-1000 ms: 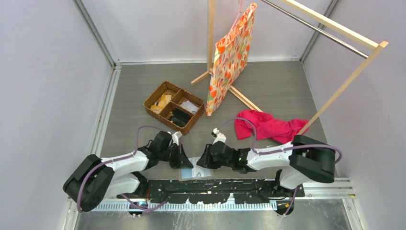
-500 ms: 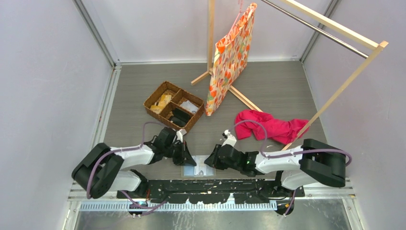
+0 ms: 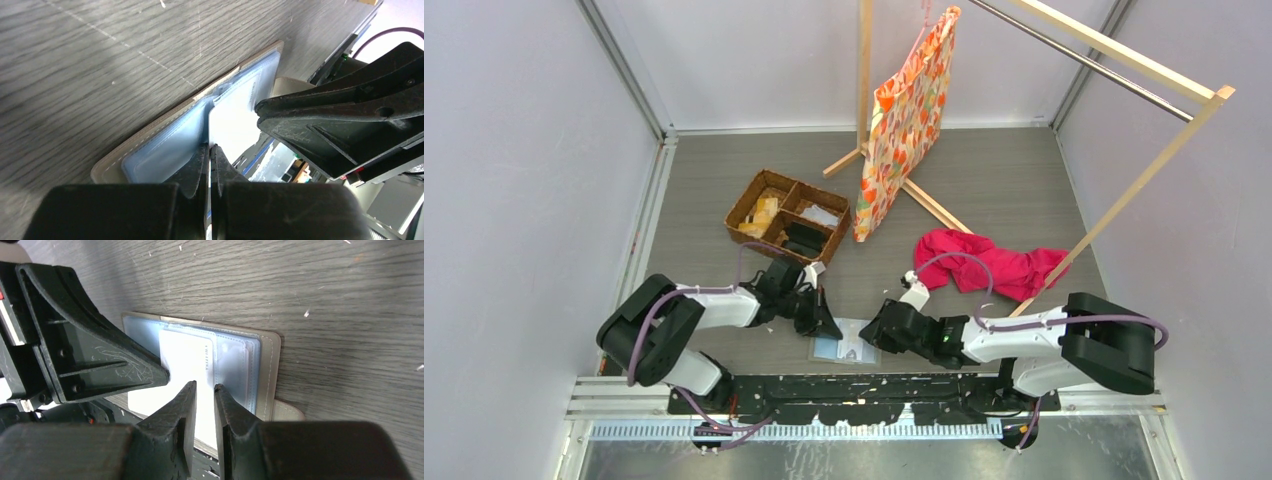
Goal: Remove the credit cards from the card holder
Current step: Remove the credit card from the card holder.
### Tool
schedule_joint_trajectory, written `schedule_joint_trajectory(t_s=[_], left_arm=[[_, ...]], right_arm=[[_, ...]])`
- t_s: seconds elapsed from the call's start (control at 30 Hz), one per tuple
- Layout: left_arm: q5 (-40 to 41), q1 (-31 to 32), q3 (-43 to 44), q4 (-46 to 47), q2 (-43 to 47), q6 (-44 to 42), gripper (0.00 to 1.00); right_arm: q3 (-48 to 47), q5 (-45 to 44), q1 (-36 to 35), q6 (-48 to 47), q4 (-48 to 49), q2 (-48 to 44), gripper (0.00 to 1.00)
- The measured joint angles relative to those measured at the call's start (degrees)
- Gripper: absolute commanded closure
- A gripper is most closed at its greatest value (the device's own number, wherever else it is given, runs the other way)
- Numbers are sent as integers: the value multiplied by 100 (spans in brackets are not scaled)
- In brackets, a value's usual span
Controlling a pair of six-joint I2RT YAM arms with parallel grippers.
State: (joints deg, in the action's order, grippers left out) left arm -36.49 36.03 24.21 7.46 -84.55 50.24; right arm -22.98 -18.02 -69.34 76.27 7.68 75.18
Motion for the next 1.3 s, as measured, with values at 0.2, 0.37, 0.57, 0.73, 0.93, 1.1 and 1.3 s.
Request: schedule_joint_trajectory(t_s=[0.2, 0.37, 0.57, 0.73, 0.93, 1.1, 1.3], left_arm=[[369, 15, 42, -634, 518, -116, 100], [566, 24, 98, -938, 654, -164, 99], [636, 17, 105, -1012, 603, -170, 99], [664, 17, 105, -1082, 658, -170, 99], [750, 24, 105, -1290, 1001, -170, 93], [822, -7, 26, -1346, 1082, -140, 99], [800, -33, -118, -1222, 1097, -68, 99]], right_arm=[[70, -146, -4, 402, -92, -83, 76], [179, -271, -4, 579, -339, -321, 77], [352, -313, -4, 820, -339, -369, 78], [448, -319, -4, 957, -225, -407, 78], [496, -328, -4, 990, -149, -407, 78], [498, -330, -4, 990, -142, -396, 78], [487, -332, -4, 986, -149, -352, 78]])
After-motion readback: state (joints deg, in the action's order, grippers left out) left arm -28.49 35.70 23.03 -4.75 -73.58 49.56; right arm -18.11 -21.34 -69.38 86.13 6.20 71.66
